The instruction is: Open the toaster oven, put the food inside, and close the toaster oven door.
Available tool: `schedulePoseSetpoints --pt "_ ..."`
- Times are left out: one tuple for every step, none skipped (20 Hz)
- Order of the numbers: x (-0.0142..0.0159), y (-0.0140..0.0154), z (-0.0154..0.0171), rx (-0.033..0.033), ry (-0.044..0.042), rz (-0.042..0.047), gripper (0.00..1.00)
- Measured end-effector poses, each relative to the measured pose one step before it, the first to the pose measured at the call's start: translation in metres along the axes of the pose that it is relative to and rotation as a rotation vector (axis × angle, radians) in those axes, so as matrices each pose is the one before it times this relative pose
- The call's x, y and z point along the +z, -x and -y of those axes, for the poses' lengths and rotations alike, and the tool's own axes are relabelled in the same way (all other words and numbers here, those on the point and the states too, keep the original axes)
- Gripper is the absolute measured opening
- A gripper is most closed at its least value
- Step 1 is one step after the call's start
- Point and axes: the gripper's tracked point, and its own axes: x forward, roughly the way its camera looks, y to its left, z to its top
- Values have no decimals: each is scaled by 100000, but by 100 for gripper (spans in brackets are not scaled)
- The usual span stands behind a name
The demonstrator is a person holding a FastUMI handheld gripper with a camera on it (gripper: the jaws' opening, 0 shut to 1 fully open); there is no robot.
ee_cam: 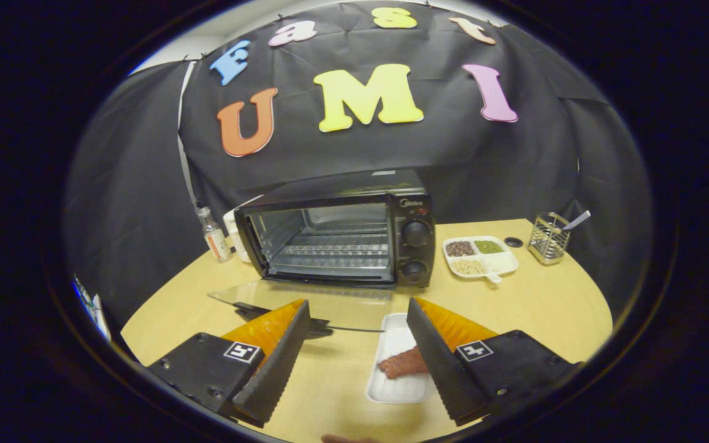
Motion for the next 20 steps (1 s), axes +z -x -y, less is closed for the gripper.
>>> schedulePoseSetpoints --pt "402 -326 701 1487 -345 -1843 100" --pt "646 -526 -64 3654 -700 -843 100" --pt "894 -626 -191 3399 -1638 122 99" --pt "927 -798 191 442 -2403 -282 98" --pt "57 -649 -44 829 -1678 -1481 99" --pt "116 -569 -351 1724 -367 -1623 98" --pt "-506 -306 -456 665 7 -2193 99" --pt "-298 -172 -812 2867 15 -1117 98" --pt "-668 -223 -855 2444 -219 -1972 98" --pt "-646 -144 -491 1037 -1514 -1553 96" --pt "-659 -145 -660 2293 -2482 -1798 96" --pt "-921 -427 -981 3633 -2621 -2418 95" --pt "-1434 -416 -669 2717 -2145 -4335 93" --pt "-1105 -613 -158 976 -2105 -3714 91" --pt "-1196 -830 52 152 -1439 -3602 88" --pt "-681 -733 499 -1308 -1497 -2404 84" --pt "-792 -614 956 -3038 -761 -2056 83" --pt "-464 -377 1051 -3688 -548 -1768 82" --pt "539 240 -129 1504 -204 1474 81" --pt "-36 41 403 -754 1616 650 80"
